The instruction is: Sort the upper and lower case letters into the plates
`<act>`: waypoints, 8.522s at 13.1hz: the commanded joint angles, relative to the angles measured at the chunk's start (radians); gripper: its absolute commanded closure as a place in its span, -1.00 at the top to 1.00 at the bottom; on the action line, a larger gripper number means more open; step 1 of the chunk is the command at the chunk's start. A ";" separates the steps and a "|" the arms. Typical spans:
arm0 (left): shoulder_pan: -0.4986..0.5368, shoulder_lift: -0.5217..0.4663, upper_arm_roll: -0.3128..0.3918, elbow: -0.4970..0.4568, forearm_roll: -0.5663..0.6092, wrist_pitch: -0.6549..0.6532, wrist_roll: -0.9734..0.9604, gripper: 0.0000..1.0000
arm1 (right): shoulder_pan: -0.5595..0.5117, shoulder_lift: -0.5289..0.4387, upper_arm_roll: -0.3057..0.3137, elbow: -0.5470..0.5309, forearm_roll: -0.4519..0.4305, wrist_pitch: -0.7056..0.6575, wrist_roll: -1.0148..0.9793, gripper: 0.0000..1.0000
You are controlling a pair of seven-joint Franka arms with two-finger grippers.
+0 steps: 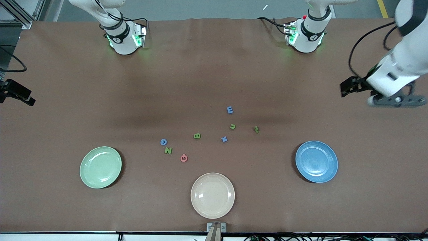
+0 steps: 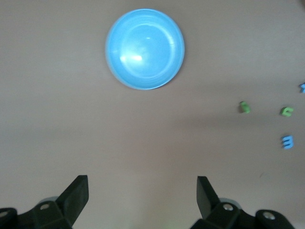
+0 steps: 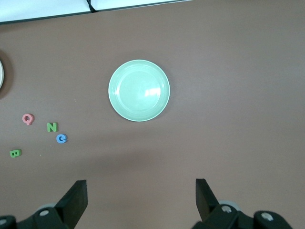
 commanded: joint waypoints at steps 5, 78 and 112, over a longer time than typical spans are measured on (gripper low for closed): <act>-0.144 0.255 -0.078 -0.121 0.002 0.413 -0.345 0.97 | -0.014 -0.004 0.012 0.001 0.003 -0.003 0.005 1.00; -0.382 0.675 0.071 0.222 0.048 0.426 -1.428 -1.00 | 0.108 0.769 -0.085 0.141 0.130 0.419 -0.364 0.84; -0.581 0.850 0.026 0.353 0.163 0.608 -1.106 -0.06 | 0.489 0.720 -0.103 -0.048 0.217 0.415 0.312 -0.82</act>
